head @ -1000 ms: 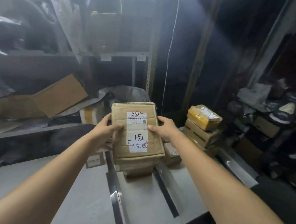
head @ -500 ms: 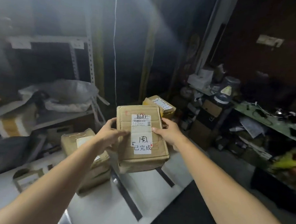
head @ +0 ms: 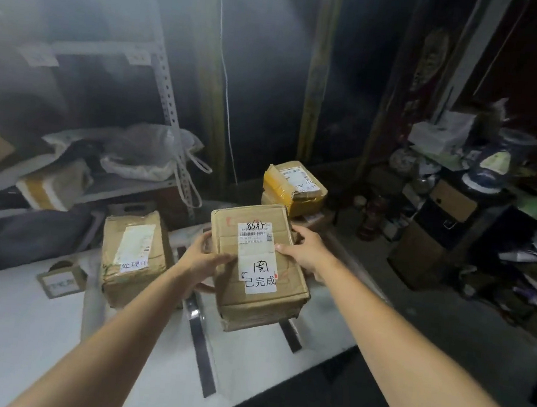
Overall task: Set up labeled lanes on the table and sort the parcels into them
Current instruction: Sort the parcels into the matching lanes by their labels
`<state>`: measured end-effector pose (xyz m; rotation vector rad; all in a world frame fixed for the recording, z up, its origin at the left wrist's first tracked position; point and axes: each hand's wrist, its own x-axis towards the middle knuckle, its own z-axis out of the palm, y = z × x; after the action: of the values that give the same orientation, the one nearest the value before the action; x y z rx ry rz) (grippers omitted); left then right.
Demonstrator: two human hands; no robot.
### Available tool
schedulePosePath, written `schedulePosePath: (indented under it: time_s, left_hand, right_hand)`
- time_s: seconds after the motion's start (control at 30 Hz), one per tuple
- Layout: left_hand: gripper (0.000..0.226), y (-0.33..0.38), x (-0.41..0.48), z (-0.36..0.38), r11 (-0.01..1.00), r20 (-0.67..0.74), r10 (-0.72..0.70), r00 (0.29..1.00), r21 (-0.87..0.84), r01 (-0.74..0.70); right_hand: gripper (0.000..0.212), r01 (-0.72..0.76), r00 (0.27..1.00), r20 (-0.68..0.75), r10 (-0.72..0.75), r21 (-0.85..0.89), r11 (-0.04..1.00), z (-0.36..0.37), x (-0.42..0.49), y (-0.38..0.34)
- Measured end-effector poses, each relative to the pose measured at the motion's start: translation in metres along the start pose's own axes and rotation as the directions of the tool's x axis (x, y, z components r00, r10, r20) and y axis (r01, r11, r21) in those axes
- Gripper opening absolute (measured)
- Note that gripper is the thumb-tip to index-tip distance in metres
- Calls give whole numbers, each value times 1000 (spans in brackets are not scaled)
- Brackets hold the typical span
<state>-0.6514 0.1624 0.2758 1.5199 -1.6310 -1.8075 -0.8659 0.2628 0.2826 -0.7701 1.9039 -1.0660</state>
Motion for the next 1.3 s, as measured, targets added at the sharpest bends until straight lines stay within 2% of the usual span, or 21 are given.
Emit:
schedulePosePath:
  time_s: [0.2,0.63,1.1,1.3]
  left_hand:
    - [84,-26,5,13,994,-50,-96,994,-64,93]
    - [84,-66,35,11,976,-50,-197,979,-107,191]
    - [80,-82,48,25,959,-167,-281,945,-90,269]
    - [78,-77,41,33,960,-165,-280,946,-55,274]
  right_hand:
    - [81,-25,996,80,31,-67,997,6,23,19]
    - [80,-105,981,155,117,-80,991,37,58,56]
    - [83,-57,936,343,86,-95,994,40,100,87]
    - [84,-67,931,349,105,-119,991,28,96,89]
